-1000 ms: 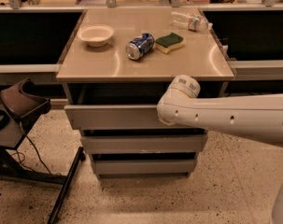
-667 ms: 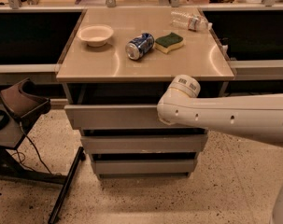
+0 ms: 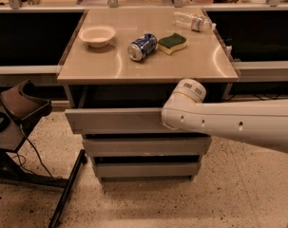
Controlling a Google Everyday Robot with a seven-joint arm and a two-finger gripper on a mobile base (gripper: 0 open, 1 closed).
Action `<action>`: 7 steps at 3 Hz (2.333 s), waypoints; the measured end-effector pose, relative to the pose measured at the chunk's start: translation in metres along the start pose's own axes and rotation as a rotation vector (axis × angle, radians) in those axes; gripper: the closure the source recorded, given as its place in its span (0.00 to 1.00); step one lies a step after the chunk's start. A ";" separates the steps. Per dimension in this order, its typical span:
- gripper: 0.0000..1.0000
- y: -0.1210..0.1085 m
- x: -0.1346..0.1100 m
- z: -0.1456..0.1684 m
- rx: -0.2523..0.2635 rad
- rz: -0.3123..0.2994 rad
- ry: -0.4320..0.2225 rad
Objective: Open top drawer
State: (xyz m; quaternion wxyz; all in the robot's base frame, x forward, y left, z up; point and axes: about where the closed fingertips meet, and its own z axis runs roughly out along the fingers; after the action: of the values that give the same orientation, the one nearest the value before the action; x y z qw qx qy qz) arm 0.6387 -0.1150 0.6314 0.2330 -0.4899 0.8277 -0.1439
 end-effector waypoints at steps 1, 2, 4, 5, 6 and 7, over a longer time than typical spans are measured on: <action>1.00 0.002 -0.001 -0.042 0.069 -0.001 -0.092; 1.00 0.036 -0.002 -0.121 0.169 -0.056 -0.256; 0.81 0.155 0.049 -0.137 0.089 -0.143 -0.291; 0.58 0.155 0.049 -0.137 0.089 -0.143 -0.291; 0.34 0.155 0.049 -0.137 0.089 -0.143 -0.291; 0.11 0.155 0.049 -0.137 0.089 -0.143 -0.291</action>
Offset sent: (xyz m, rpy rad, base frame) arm -0.4379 -0.0152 -0.1883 0.0121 -0.1354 0.1782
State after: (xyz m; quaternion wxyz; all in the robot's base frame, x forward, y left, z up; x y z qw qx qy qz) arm 0.4309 -0.0825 0.6633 0.3612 -0.5522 0.7410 -0.1242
